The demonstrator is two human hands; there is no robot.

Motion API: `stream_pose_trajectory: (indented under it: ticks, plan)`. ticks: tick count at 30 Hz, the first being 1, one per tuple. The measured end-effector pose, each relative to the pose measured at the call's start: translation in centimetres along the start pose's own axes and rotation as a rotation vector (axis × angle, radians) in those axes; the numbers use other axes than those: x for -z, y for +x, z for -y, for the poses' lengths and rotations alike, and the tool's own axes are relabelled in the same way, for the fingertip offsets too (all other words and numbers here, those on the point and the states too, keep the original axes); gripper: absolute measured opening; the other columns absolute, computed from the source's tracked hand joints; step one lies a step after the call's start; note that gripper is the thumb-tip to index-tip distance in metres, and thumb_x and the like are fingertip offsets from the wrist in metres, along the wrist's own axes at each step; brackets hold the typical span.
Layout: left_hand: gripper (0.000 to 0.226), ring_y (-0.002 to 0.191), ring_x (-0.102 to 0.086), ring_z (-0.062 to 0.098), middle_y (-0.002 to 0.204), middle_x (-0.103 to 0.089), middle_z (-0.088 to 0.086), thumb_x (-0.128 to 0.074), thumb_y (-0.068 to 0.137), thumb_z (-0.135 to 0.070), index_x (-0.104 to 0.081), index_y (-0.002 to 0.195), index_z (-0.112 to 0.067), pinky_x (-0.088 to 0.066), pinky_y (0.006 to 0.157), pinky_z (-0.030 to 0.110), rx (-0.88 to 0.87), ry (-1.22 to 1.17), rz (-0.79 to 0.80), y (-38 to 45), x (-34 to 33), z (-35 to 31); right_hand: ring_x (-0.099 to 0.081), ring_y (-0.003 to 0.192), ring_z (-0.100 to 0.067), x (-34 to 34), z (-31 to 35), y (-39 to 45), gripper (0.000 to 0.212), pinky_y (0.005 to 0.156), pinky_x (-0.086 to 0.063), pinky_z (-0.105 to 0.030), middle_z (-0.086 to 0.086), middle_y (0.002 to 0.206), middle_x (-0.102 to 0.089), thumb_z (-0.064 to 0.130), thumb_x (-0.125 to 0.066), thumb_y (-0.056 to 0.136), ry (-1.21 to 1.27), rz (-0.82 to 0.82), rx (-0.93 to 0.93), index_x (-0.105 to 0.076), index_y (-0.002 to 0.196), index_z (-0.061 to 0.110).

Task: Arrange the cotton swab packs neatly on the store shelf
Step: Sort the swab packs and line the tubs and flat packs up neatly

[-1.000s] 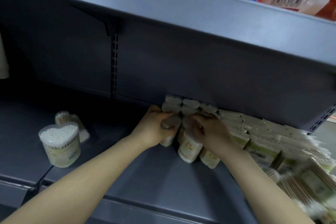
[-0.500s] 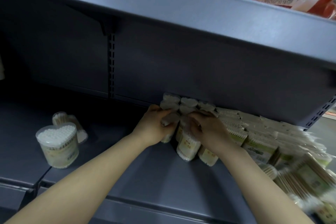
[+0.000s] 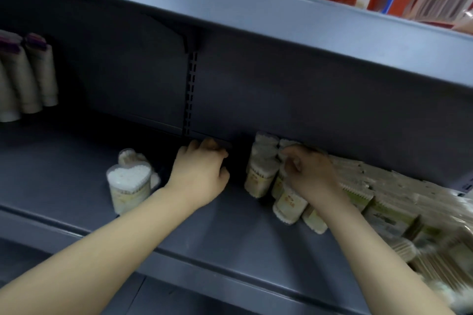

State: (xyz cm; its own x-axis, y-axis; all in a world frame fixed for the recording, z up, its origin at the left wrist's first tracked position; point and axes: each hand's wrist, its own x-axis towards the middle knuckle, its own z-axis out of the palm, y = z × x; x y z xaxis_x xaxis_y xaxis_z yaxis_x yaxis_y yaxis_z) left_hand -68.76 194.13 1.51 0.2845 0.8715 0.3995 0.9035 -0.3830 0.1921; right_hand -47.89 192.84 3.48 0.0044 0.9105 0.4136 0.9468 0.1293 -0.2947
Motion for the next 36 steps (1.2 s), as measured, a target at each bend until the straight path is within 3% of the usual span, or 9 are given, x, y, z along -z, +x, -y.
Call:
stream_pose_trajectory:
  ticks: [2, 4, 9, 12, 18, 21, 25, 29, 36]
  plan:
    - [0.042, 0.094, -0.056, 0.033, 0.105, -0.064, 0.007, -0.040, 0.075, -0.029, -0.070, 0.102, -0.019, -0.040, 0.077, 0.036, 0.007, 0.021, -0.064, -0.8, 0.9, 1.1, -0.057, 0.099, -0.025, -0.4, 1.2, 0.2, 0.025, 0.077, -0.039, -0.031, -0.007, 0.106, -0.064, 0.010, -0.050, 0.086, -0.010, -0.005, 0.024, -0.063, 0.106, 0.016]
    - [0.033, 0.080, -0.059, 0.034, 0.088, -0.068, 0.010, -0.045, 0.072, -0.024, -0.072, 0.087, -0.014, -0.041, 0.069, 0.035, 0.043, 0.022, -0.134, -1.6, 2.0, 2.2, -0.057, 0.099, -0.025, -0.9, 2.5, 0.4, 0.025, 0.075, -0.036, -0.028, -0.007, 0.106, -0.065, 0.009, -0.049, 0.086, 0.011, -0.003, 0.063, -0.063, 0.107, 0.016]
    - [0.028, 0.099, -0.056, 0.022, 0.110, -0.062, -0.001, -0.047, 0.089, -0.022, -0.064, 0.111, -0.023, -0.036, 0.070, 0.027, 0.207, -0.055, -0.157, -3.3, 4.8, 5.3, -0.060, 0.097, -0.025, -2.5, 5.9, 0.7, 0.028, 0.073, -0.034, -0.027, -0.008, 0.102, -0.067, 0.009, -0.051, 0.086, 0.088, 0.041, 0.098, -0.063, 0.110, 0.016]
    - [0.028, 0.097, -0.058, 0.023, 0.109, -0.064, -0.002, -0.046, 0.087, -0.020, -0.064, 0.108, -0.024, -0.046, 0.073, 0.030, 0.337, -0.125, -0.150, -4.2, 6.6, 7.2, -0.059, 0.090, -0.022, -3.6, 7.9, 0.6, 0.027, 0.067, -0.032, -0.023, -0.004, 0.095, -0.065, 0.008, -0.052, 0.085, 0.157, 0.079, 0.142, -0.065, 0.108, 0.016]
    - [0.029, 0.096, -0.059, 0.023, 0.103, -0.065, -0.001, -0.045, 0.087, -0.014, -0.065, 0.107, -0.022, -0.049, 0.078, 0.033, 0.502, -0.181, -0.120, -6.5, 7.9, 11.3, -0.048, 0.071, -0.004, -5.1, 11.7, 0.5, 0.027, 0.068, -0.036, -0.018, 0.010, 0.088, -0.057, 0.011, -0.053, 0.087, 0.306, 0.185, 0.248, -0.064, 0.110, 0.019]
    - [0.025, 0.095, -0.059, 0.024, 0.101, -0.065, -0.001, -0.047, 0.086, -0.017, -0.065, 0.103, -0.023, -0.050, 0.082, 0.037, 0.575, -0.157, -0.059, -7.7, 8.0, 13.0, -0.050, 0.078, -0.005, -5.8, 13.5, 0.4, 0.026, 0.067, -0.035, -0.015, 0.011, 0.092, -0.057, 0.015, -0.055, 0.088, 0.371, 0.228, 0.299, -0.064, 0.112, 0.020]
    - [0.020, 0.089, -0.060, 0.023, 0.094, -0.066, -0.003, -0.045, 0.084, -0.017, -0.059, 0.082, -0.030, -0.052, 0.080, 0.037, 0.612, -0.132, 0.071, -9.4, 7.9, 14.1, -0.047, 0.087, -0.002, -6.3, 15.7, 0.1, 0.028, 0.069, -0.032, -0.003, 0.008, 0.099, -0.055, 0.020, -0.058, 0.088, 0.433, 0.287, 0.395, -0.062, 0.115, 0.019]
    - [0.019, 0.086, -0.059, 0.020, 0.092, -0.064, -0.006, -0.044, 0.084, -0.018, -0.057, 0.079, -0.031, -0.051, 0.076, 0.032, 0.622, -0.111, 0.175, -10.6, 7.6, 14.5, -0.048, 0.096, -0.003, -6.7, 17.0, -0.2, 0.033, 0.080, -0.036, -0.015, 0.013, 0.104, -0.051, 0.026, -0.061, 0.086, 0.452, 0.344, 0.446, -0.060, 0.118, 0.021]
    - [0.020, 0.085, -0.059, 0.018, 0.088, -0.063, -0.007, -0.042, 0.084, -0.018, -0.059, 0.082, -0.030, -0.051, 0.078, 0.032, 0.620, -0.114, 0.244, -11.4, 7.2, 14.5, -0.052, 0.104, -0.008, -7.5, 17.6, -0.1, 0.036, 0.092, -0.041, -0.022, 0.008, 0.111, -0.054, 0.028, -0.070, 0.077, 0.436, 0.415, 0.468, -0.063, 0.112, 0.021]
